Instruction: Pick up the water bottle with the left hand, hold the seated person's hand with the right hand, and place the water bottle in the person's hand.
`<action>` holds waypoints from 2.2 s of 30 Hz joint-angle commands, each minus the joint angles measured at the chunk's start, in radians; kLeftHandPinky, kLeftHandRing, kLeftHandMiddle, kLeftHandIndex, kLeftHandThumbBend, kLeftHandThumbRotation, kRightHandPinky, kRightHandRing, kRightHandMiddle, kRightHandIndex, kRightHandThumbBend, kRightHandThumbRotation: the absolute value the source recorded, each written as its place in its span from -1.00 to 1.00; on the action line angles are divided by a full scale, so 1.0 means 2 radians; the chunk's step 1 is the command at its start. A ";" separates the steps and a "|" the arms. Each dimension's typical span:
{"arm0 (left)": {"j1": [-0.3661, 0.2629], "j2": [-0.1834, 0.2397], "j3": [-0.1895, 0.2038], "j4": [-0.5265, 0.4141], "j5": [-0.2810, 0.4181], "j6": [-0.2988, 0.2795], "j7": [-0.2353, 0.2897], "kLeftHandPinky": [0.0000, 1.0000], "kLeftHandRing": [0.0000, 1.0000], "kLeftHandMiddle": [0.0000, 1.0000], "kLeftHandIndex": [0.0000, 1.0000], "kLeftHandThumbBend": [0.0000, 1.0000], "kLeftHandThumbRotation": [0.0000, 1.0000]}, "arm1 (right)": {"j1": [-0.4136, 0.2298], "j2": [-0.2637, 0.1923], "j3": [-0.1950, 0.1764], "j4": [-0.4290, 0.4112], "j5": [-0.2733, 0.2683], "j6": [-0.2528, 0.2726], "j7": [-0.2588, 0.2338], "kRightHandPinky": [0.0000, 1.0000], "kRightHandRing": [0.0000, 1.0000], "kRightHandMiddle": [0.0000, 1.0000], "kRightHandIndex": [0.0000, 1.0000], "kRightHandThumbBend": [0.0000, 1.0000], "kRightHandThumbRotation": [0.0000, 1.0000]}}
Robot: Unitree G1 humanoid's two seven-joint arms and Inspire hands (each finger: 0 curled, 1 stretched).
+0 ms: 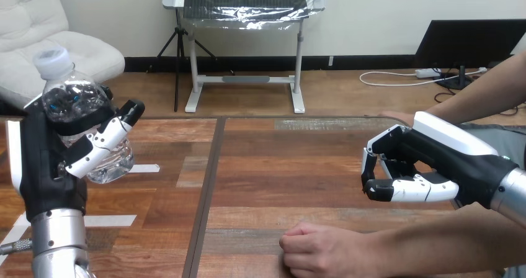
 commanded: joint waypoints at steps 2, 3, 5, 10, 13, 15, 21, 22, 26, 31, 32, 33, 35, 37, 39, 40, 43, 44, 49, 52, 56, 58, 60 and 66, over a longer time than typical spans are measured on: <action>-0.016 0.003 -0.001 -0.029 0.000 -0.016 -0.001 -0.53 -0.42 -0.32 -0.20 0.19 -1.00 | -0.014 -0.008 -0.016 -0.031 0.014 0.003 -0.004 -0.94 -0.86 -0.75 -0.24 1.00 1.00; -0.016 0.004 -0.001 -0.028 0.001 -0.017 -0.001 -0.53 -0.42 -0.32 -0.20 0.19 -1.00 | -0.013 -0.008 -0.017 -0.033 0.015 0.004 -0.003 -0.94 -0.86 -0.74 -0.24 1.00 1.00; -0.016 0.004 -0.001 -0.028 0.002 -0.017 -0.001 -0.53 -0.42 -0.32 -0.20 0.19 -1.00 | -0.011 -0.009 -0.019 -0.038 0.018 0.007 -0.002 -0.93 -0.86 -0.74 -0.23 1.00 1.00; -0.015 0.004 0.000 -0.031 0.004 -0.013 0.002 -0.53 -0.42 -0.31 -0.20 0.20 -1.00 | -0.006 -0.011 -0.022 -0.049 0.029 0.015 0.001 -0.92 -0.84 -0.72 -0.23 1.00 1.00; -0.015 0.004 0.001 -0.032 0.005 -0.011 0.004 -0.52 -0.42 -0.31 -0.20 0.20 -1.00 | -0.003 -0.012 -0.024 -0.055 0.035 0.019 0.002 -0.92 -0.84 -0.72 -0.23 1.00 1.00; -0.015 0.005 0.001 -0.032 0.005 -0.011 0.004 -0.52 -0.41 -0.31 -0.20 0.21 -1.00 | 0.000 -0.013 -0.026 -0.061 0.037 0.021 0.002 -0.91 -0.84 -0.72 -0.23 1.00 1.00; -0.016 0.006 0.002 -0.030 0.003 -0.012 0.003 -0.52 -0.41 -0.31 -0.20 0.21 -1.00 | 0.005 -0.015 -0.030 -0.072 0.039 0.031 0.003 -0.91 -0.84 -0.73 -0.22 1.00 1.00; -0.016 0.006 0.002 -0.029 0.003 -0.013 0.003 -0.52 -0.41 -0.31 -0.20 0.21 -1.00 | 0.006 -0.016 -0.030 -0.073 0.039 0.032 0.004 -0.91 -0.84 -0.73 -0.22 1.00 1.00; -0.016 0.007 0.003 -0.026 0.002 -0.015 0.001 -0.52 -0.41 -0.31 -0.20 0.20 -1.00 | 0.006 -0.016 -0.031 -0.074 0.039 0.031 0.004 -0.91 -0.84 -0.72 -0.22 1.00 1.00; -0.017 0.007 0.002 -0.026 0.000 -0.013 0.001 -0.52 -0.41 -0.31 -0.20 0.20 -1.00 | 0.005 -0.016 -0.032 -0.075 0.036 0.031 0.003 -0.91 -0.84 -0.72 -0.22 1.00 1.00; -0.017 0.006 0.002 -0.027 0.000 -0.010 0.001 -0.52 -0.41 -0.31 -0.20 0.20 -1.00 | 0.005 -0.015 -0.032 -0.074 0.035 0.032 0.002 -0.91 -0.84 -0.72 -0.22 1.00 1.00; -0.017 0.006 0.002 -0.027 0.000 -0.009 0.001 -0.52 -0.41 -0.31 -0.20 0.20 -1.00 | 0.005 -0.015 -0.032 -0.074 0.034 0.032 0.002 -0.91 -0.84 -0.72 -0.22 1.00 1.00; -0.018 0.006 0.002 -0.027 0.000 -0.007 0.002 -0.52 -0.41 -0.31 -0.20 0.20 -1.00 | 0.004 -0.014 -0.031 -0.072 0.033 0.032 0.001 -0.90 -0.84 -0.72 -0.22 1.00 1.00; -0.018 0.006 0.002 -0.027 0.000 -0.007 0.002 -0.52 -0.41 -0.31 -0.20 0.20 -1.00 | 0.003 -0.013 -0.031 -0.070 0.033 0.032 0.000 -0.90 -0.84 -0.72 -0.22 1.00 1.00; -0.018 0.005 0.001 -0.028 0.000 -0.006 0.002 -0.52 -0.41 -0.31 -0.20 0.21 -1.00 | 0.000 -0.012 -0.029 -0.065 0.031 0.031 -0.001 -0.90 -0.85 -0.73 -0.20 1.00 1.00; -0.018 0.005 0.001 -0.028 0.000 -0.006 0.002 -0.52 -0.41 -0.31 -0.20 0.21 -1.00 | -0.001 -0.012 -0.029 -0.063 0.031 0.031 -0.002 -0.90 -0.85 -0.73 -0.20 1.00 1.00; -0.018 0.004 -0.001 -0.031 0.003 -0.005 0.004 -0.52 -0.41 -0.31 -0.20 0.21 -1.00 | -0.005 -0.013 -0.025 -0.059 0.023 0.031 -0.003 -0.87 -0.84 -0.71 -0.17 1.00 1.00; -0.018 0.004 -0.001 -0.030 0.003 -0.007 0.003 -0.52 -0.41 -0.31 -0.20 0.21 -1.00 | -0.006 -0.013 -0.024 -0.057 0.019 0.031 -0.003 -0.87 -0.83 -0.71 -0.16 1.00 1.00; -0.019 0.005 -0.002 -0.027 0.003 -0.014 0.001 -0.53 -0.42 -0.32 -0.21 0.19 -1.00 | -0.009 -0.015 -0.021 -0.055 0.004 0.034 -0.005 -0.70 -0.66 -0.58 -0.06 1.00 1.00; -0.019 0.005 -0.002 -0.029 0.005 -0.013 0.002 -0.53 -0.42 -0.32 -0.21 0.19 -1.00 | -0.010 -0.015 -0.020 -0.056 -0.003 0.039 -0.004 -0.61 -0.56 -0.51 -0.01 1.00 1.00; -0.018 0.005 -0.002 -0.031 0.006 -0.012 0.003 -0.53 -0.42 -0.32 -0.21 0.18 -1.00 | -0.009 -0.013 -0.020 -0.057 -0.001 0.045 0.000 -0.55 -0.53 -0.52 0.07 1.00 1.00; -0.018 0.005 -0.002 -0.032 0.006 -0.012 0.004 -0.53 -0.42 -0.32 -0.21 0.18 -1.00 | -0.008 -0.013 -0.021 -0.060 -0.001 0.050 0.002 -0.56 -0.56 -0.55 0.10 1.00 1.00; -0.017 0.006 -0.001 -0.032 0.008 -0.013 0.004 -0.53 -0.42 -0.32 -0.20 0.18 -1.00 | -0.007 -0.013 -0.021 -0.064 0.000 0.056 0.003 -0.56 -0.59 -0.58 0.13 1.00 1.00; -0.017 0.007 0.001 -0.029 0.008 -0.016 0.004 -0.53 -0.42 -0.32 -0.20 0.16 -1.00 | -0.005 -0.014 -0.021 -0.069 0.001 0.061 0.004 -0.58 -0.71 -0.67 0.23 1.00 1.00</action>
